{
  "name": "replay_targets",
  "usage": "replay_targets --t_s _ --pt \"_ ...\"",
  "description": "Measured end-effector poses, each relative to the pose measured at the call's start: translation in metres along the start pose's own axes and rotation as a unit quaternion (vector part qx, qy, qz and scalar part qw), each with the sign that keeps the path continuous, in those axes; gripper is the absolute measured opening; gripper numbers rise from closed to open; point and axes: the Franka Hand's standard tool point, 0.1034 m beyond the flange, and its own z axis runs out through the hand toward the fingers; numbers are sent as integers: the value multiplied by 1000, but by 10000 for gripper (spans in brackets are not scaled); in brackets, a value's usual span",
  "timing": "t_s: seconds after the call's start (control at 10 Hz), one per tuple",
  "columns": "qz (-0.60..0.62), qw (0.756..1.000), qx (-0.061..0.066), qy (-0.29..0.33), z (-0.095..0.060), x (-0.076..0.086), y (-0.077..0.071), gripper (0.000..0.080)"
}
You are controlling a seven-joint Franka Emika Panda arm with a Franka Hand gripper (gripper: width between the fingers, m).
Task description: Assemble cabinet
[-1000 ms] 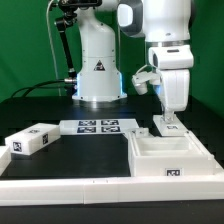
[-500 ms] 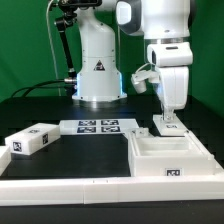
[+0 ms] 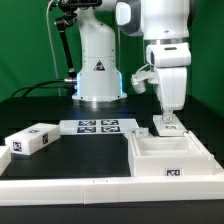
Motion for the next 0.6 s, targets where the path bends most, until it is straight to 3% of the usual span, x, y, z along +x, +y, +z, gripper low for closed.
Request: replay_targets --t_s 0.6 --pt "6 1000 0 -3 -5 -1 17 68"
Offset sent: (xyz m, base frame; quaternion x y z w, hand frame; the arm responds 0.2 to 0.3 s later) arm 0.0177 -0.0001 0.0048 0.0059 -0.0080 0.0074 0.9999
